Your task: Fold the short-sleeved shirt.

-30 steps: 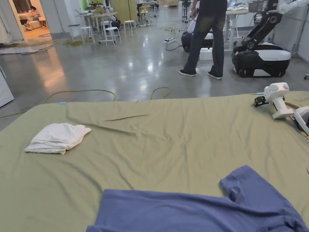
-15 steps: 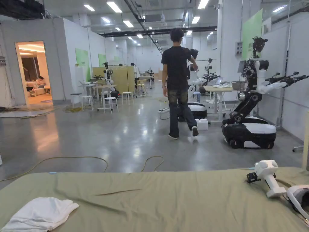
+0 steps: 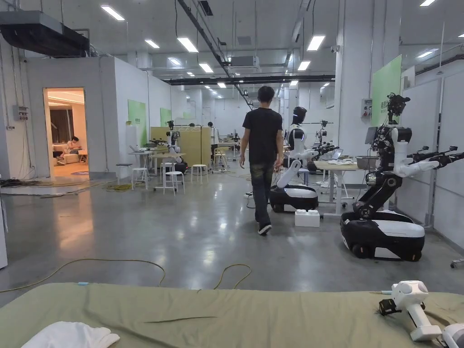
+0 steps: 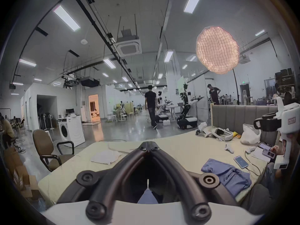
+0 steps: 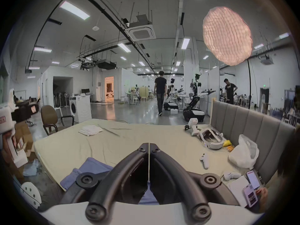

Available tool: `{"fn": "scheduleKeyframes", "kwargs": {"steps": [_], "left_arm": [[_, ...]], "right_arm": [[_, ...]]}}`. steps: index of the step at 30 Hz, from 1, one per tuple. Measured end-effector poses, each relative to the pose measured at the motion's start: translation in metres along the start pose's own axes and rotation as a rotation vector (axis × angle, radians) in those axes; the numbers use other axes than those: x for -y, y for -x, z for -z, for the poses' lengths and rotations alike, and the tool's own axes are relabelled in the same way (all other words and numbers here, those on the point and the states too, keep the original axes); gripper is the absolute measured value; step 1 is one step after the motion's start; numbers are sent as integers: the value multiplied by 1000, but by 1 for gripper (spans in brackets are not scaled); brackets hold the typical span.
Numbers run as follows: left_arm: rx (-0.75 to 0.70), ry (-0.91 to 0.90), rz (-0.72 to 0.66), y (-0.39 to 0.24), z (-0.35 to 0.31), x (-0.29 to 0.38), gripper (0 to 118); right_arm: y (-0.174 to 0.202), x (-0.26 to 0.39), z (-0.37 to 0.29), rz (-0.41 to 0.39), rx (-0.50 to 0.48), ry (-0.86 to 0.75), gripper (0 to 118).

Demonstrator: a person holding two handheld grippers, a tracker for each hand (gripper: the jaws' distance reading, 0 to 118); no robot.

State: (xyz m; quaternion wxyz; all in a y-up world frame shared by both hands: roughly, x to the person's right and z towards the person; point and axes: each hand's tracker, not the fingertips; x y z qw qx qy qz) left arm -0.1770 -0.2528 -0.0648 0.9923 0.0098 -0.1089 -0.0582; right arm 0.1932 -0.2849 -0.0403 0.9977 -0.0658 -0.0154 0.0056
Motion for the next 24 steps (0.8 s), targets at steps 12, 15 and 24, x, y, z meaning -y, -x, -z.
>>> {"fn": "scheduleKeyframes", "kwargs": {"steps": [12,15,24], "left_arm": [[83,55,-79,11,13,-3,0],[65,77,-71,15,25,2,0],[123,467,-262,57,149,100,70]], "right_arm": [[0,7,9,23,-29,-8,0],[-3,13,13,29,-27,16,0],[-19,50,27,153,-20,152,0]]}}
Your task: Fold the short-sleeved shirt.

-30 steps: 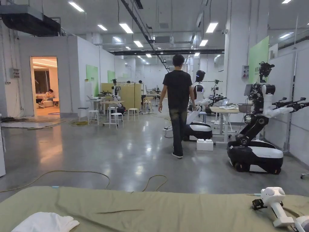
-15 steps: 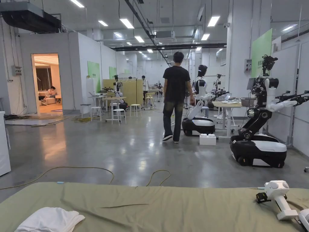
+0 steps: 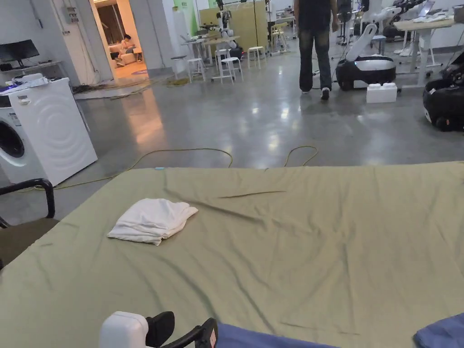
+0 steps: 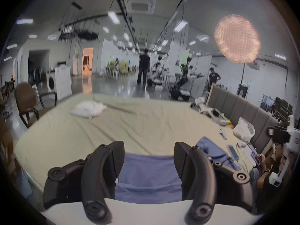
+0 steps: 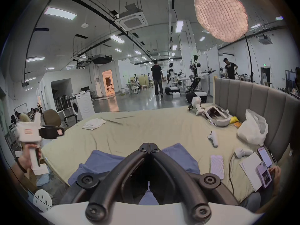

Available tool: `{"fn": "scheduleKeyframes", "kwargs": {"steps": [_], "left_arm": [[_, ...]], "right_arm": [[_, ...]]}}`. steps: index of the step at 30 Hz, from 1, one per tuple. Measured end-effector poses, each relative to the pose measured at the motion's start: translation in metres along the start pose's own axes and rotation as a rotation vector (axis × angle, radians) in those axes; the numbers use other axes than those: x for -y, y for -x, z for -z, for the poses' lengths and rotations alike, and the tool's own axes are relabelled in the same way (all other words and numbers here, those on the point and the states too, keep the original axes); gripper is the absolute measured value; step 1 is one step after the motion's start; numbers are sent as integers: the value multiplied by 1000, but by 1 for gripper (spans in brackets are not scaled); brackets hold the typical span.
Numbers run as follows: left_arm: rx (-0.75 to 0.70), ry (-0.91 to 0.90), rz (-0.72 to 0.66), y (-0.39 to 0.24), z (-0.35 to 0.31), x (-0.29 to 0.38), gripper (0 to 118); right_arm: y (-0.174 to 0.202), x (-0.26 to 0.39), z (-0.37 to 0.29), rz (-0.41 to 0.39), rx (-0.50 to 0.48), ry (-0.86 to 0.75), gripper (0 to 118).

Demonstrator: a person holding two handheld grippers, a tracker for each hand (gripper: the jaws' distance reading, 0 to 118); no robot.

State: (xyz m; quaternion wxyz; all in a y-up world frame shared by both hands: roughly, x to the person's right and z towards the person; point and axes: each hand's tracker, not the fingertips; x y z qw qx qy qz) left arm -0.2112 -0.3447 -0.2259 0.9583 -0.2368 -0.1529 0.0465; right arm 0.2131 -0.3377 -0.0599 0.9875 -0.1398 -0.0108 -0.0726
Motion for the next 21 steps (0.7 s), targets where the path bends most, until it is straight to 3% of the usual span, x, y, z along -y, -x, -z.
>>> {"fn": "scheduleKeyframes", "kwargs": {"steps": [7,12,14,16,17,20,21], "left_arm": [[-29,336,-141,61,191,33,70],[-124,460,-207,80,252,58,66],[-113,459,-185,74,256,64,42],[-117,468,-79,62,260,72,16],[-112,483,-57,56,262,73,10],[-175,518,55,30,266,76,9],[-180,539,68,28,270,77,9]], "right_arm": [[-29,20,12,82,50,122,0],[-47,31,10,127,135,155,0],[-55,38,15,162,145,185,0],[-59,42,19,171,157,204,0],[-61,43,23,171,160,215,0],[-69,43,44,149,146,236,0],[-75,42,57,128,100,254,3]]}}
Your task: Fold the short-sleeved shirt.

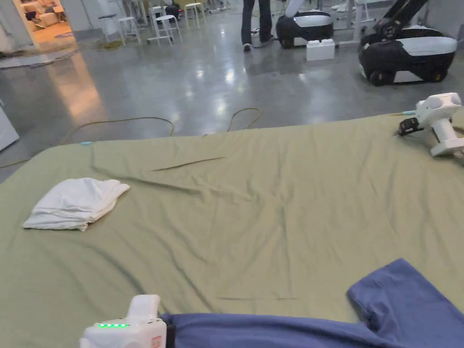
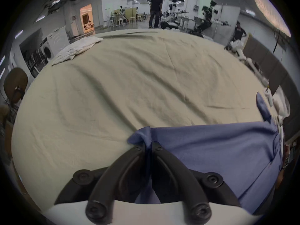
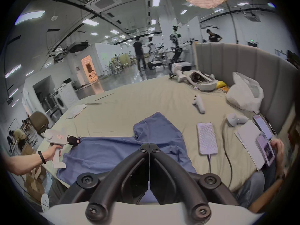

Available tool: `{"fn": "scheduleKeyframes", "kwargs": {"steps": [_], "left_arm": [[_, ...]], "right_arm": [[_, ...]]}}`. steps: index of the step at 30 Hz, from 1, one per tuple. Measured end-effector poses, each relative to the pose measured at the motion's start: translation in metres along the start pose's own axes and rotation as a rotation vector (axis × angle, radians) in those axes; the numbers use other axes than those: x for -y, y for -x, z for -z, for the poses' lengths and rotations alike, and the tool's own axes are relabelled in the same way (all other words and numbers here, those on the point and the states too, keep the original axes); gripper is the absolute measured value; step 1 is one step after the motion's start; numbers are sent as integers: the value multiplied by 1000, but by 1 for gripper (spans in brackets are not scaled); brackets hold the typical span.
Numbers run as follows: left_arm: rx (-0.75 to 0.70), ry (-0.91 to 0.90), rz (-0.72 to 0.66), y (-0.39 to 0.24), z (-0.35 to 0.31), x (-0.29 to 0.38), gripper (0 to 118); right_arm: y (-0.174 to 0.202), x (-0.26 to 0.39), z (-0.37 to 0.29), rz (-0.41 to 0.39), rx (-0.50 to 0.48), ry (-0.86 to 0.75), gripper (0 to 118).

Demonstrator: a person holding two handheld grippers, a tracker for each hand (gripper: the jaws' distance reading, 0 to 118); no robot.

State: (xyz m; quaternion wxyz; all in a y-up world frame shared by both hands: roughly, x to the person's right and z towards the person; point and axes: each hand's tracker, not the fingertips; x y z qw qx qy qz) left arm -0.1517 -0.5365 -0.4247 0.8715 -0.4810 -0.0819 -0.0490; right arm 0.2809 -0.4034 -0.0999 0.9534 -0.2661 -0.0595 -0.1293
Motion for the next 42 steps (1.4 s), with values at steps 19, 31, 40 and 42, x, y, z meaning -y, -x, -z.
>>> {"fn": "scheduleKeyframes", "kwargs": {"steps": [19,31,40,42], "left_arm": [[81,96,-109,24,6,-22,9],[276,-170,-129,64,-145,39,8],[264,2,-131,78,-170,187,8],[262,-1,-164,79,-171,201,8]], "right_arm": [[-81,-18,259,-99,244,540,18],[-70,-27,109,-21,62,306,3],[-56,72,1,-63,79,391,3],[-57,79,-1,-25,73,400,3]]}}
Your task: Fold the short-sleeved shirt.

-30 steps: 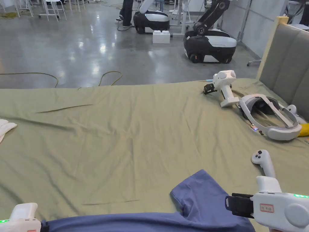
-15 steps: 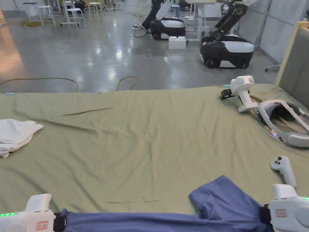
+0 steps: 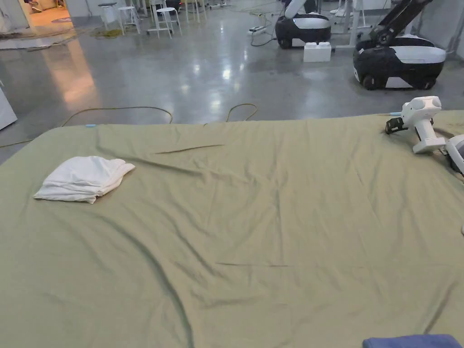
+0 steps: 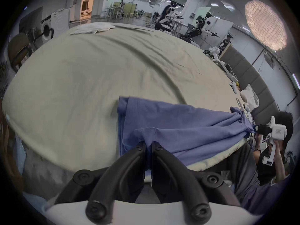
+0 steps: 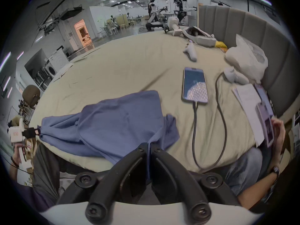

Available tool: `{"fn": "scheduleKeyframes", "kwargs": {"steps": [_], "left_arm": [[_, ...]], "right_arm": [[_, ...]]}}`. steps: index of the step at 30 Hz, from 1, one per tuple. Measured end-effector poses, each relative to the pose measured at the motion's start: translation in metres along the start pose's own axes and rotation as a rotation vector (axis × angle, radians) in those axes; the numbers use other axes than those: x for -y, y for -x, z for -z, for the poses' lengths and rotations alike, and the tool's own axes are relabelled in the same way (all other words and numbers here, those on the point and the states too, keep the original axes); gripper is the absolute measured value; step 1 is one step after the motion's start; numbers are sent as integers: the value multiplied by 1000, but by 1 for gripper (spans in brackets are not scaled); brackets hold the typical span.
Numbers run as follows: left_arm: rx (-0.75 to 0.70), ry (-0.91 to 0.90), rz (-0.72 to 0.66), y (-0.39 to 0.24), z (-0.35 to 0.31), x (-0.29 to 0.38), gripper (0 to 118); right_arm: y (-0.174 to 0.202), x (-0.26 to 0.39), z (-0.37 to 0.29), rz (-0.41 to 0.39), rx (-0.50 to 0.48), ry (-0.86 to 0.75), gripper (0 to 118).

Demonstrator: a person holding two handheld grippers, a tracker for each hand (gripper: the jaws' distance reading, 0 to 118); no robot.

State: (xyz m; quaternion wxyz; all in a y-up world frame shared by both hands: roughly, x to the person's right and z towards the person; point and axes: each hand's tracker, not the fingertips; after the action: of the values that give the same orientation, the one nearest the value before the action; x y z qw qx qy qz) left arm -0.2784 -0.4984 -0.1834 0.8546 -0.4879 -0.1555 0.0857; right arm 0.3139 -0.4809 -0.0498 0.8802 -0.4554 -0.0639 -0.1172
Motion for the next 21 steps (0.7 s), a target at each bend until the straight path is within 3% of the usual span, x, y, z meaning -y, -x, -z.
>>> {"fn": "scheduleKeyframes", "kwargs": {"steps": [3,4,5,7,8,13,17,21], "left_arm": [[9,-28,-78,9,4,5,8],[13,-21,-88,11,5,3,13],[-6,-4,-88,11,6,1,29],[-23,-17,-56,9,0,-1,85],[-59,-52,-18,5,-7,-4,98],[-90,-401,129,-45,-89,-25,99],[-105,-737,180,-95,-157,-37,99],[-178,-879,172,-131,-189,-40,97]], "right_arm": [[3,6,6,30,8,-21,3],[2,4,10,22,13,-28,8],[4,2,13,8,29,-25,22],[9,-2,13,-11,33,-14,81],[9,-6,8,-19,13,-25,79],[40,-46,-45,-46,-52,-238,78],[60,-71,-90,-43,-172,-501,78],[94,-81,-134,-95,-205,-697,75]]}}
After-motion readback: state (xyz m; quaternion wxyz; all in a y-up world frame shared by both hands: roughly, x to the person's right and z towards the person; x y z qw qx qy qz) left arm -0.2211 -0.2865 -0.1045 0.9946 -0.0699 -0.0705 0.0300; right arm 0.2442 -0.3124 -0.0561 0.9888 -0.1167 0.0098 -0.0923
